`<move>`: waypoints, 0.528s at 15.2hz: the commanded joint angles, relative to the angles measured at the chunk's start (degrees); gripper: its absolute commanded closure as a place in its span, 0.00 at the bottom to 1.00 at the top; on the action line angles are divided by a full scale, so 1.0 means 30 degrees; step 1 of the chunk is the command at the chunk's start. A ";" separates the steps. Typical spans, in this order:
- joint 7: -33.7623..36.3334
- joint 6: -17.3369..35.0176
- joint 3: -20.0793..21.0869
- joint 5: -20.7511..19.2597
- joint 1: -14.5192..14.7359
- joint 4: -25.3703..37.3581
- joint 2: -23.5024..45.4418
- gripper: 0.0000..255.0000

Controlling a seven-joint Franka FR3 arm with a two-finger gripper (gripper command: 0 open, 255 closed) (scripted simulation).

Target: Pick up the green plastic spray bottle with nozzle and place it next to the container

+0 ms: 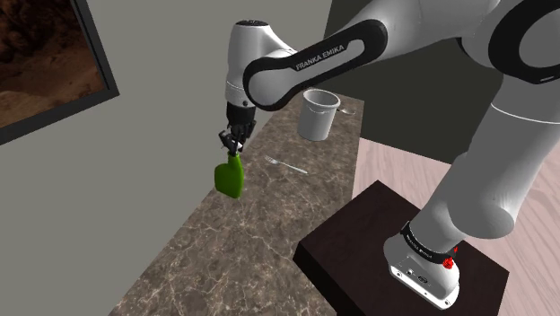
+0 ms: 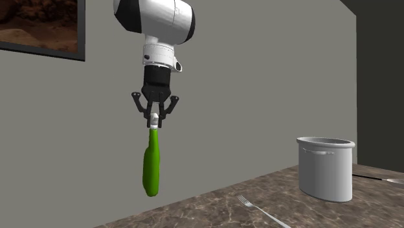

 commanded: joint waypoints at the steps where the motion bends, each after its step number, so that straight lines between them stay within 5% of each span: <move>1: -0.0014 -0.0473 0.0031 0.0085 -0.0004 0.0216 -0.0260 1.00; 8: -0.0128 -0.2134 0.0069 0.0319 -0.0059 0.1194 -0.0969 1.00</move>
